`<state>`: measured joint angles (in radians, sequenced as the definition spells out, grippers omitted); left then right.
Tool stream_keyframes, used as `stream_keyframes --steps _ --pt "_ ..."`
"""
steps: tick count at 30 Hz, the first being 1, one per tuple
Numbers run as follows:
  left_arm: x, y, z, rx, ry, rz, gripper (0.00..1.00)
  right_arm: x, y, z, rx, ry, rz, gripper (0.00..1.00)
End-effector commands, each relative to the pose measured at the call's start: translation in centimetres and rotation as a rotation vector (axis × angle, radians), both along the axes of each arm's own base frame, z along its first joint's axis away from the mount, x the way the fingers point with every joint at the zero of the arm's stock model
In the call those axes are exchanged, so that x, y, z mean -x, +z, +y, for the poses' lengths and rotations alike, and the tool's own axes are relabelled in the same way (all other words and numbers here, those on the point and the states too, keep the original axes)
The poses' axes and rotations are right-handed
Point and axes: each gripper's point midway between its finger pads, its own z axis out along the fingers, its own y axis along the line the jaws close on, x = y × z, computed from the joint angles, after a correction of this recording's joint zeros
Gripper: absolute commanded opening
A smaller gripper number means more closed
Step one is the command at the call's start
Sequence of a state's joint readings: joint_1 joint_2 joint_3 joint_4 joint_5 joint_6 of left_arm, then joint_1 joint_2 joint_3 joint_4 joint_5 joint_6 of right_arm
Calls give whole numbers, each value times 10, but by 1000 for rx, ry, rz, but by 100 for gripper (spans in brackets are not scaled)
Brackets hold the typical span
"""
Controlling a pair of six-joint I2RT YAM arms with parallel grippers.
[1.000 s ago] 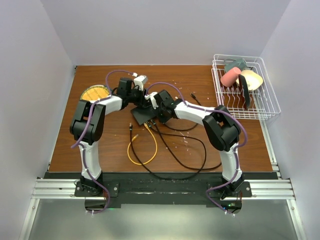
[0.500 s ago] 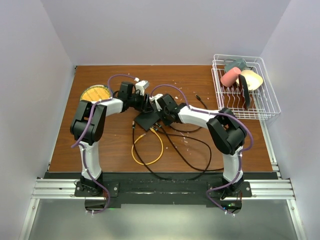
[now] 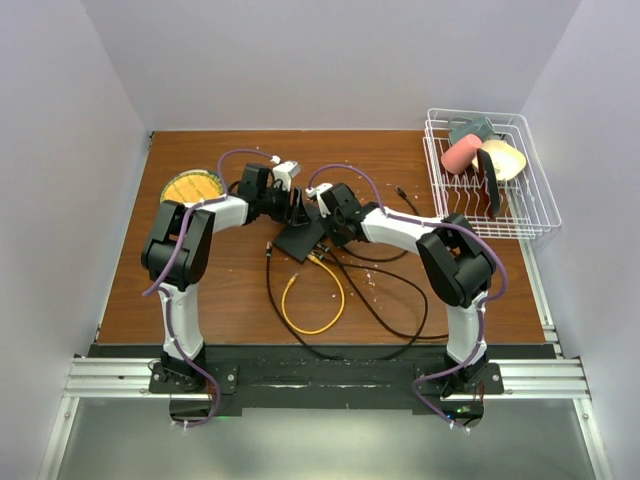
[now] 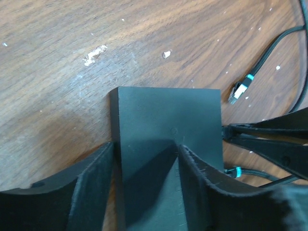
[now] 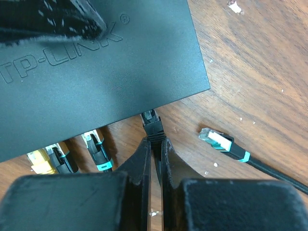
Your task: Insert the plug into the switch port
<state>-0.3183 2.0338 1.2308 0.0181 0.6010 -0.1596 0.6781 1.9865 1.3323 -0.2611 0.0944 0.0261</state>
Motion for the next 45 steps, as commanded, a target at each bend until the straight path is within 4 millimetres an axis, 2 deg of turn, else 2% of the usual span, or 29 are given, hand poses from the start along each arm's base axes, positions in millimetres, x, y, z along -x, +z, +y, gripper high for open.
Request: stream_keyframes --steps 1,2,3,5,6,7,10,14,18,19,20,21,22,23,24,25,26,27,30,31,32,33,35,36,38,39,45 --pt "128 4 -54 195 -207 500 64 -76 189 97 -553 83 -569 4" --pt "120 2 -48 194 -173 488 67 -72 189 95 -548 86 -566 6" --pt "108 1 -40 182 -122 464 69 -67 176 90 -533 88 -543 10" --pt "82 2 -20 195 -33 432 72 -60 171 86 -524 91 -532 12" --pt "72 5 -13 198 -1 414 73 -54 157 81 -505 89 -505 14" --pt "57 4 1 185 65 394 76 -50 153 79 -498 89 -498 17" --pt "29 12 22 151 157 328 82 -38 135 67 -466 89 -465 22" --pt "-1 44 32 133 206 204 98 -24 121 52 -422 88 -443 29" --pt "-17 87 37 125 232 63 100 -22 128 43 -398 74 -453 41" --pt "-19 96 38 129 234 37 100 -21 137 40 -401 61 -467 45" --pt "-18 104 39 133 235 13 100 -21 144 39 -407 56 -476 55" --pt "-19 124 41 143 241 -38 100 -19 148 36 -404 49 -475 60" --pt "-20 137 41 156 243 -82 100 -19 165 32 -421 31 -503 65" --pt "-17 153 44 163 253 -132 100 -15 173 29 -426 26 -506 69" --pt "-17 163 46 167 262 -162 100 -12 182 26 -434 20 -515 78" --pt "-13 168 47 169 259 -184 100 -12 189 20 -434 3 -531 82" --pt "-11 194 49 191 261 -269 100 -4 207 12 -454 -4 -557 86" --pt "-10 202 52 193 277 -302 100 0 216 8 -463 -11 -569 95" --pt "-4 224 65 190 340 -392 100 17 243 -13 -478 -37 -605 98" --pt "-3 224 69 179 355 -396 100 22 249 -18 -481 -45 -613 99" --pt "-2 231 72 173 366 -413 100 28 243 -25 -467 -52 -598 99" --pt "-3 231 75 158 384 -419 100 36 259 -36 -490 -70 -629 99" --pt "-1 232 79 144 401 -420 100 47 255 -47 -483 -83 -622 99" --pt "-1 232 81 139 409 -423 100 54 265 -55 -500 -96 -641 99" --pt "1 233 83 139 418 -429 100 62 262 -65 -484 -113 -632 99" --pt "1 234 83 144 423 -431 100 67 267 -70 -496 -122 -641 99" --pt "3 246 82 178 419 -486 100 76 266 -80 -486 -133 -635 99"
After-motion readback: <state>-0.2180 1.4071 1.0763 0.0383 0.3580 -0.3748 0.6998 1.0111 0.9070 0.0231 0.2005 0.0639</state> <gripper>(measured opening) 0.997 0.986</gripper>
